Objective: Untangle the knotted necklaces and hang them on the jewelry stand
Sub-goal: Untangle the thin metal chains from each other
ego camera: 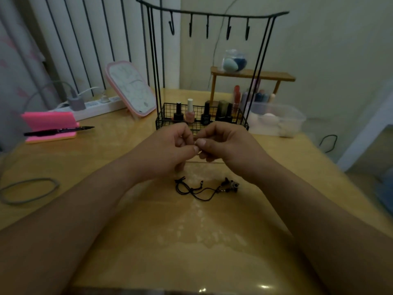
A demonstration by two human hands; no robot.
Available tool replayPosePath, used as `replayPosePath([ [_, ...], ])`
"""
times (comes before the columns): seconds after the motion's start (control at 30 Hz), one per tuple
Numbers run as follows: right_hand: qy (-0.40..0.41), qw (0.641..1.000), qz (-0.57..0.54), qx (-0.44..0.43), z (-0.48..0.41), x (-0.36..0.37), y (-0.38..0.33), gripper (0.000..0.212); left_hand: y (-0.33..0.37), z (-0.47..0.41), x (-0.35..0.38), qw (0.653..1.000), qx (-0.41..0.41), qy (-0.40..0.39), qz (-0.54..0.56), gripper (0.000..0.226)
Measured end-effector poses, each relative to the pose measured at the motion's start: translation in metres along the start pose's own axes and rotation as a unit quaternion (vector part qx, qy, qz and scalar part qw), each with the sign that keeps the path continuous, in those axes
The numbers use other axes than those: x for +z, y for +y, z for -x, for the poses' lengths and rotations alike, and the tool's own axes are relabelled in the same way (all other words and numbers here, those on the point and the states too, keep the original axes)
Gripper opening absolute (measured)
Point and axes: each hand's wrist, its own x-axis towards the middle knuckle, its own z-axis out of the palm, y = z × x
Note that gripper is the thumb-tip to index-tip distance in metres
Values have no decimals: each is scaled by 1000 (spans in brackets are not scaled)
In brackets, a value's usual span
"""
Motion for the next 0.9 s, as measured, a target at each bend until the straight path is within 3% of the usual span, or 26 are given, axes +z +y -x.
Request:
replayPosePath([
  [0.2,19,1000,7,9,-11,-12,-3,10,9,-16,0,998,-46,-50,19,12],
  [0.4,45,994,-90,32,-9,-7,11,13,6,-21,5,996,-42,-36,63,5],
  [0.57,35,997,-64,37,2,-3,24,13,-3,-15,10,999,-21,-8,23,10],
  [0.9,4,981,-189,37,0,-8,12,26,-4,-10,-2,988,-36,-43,140,6],
])
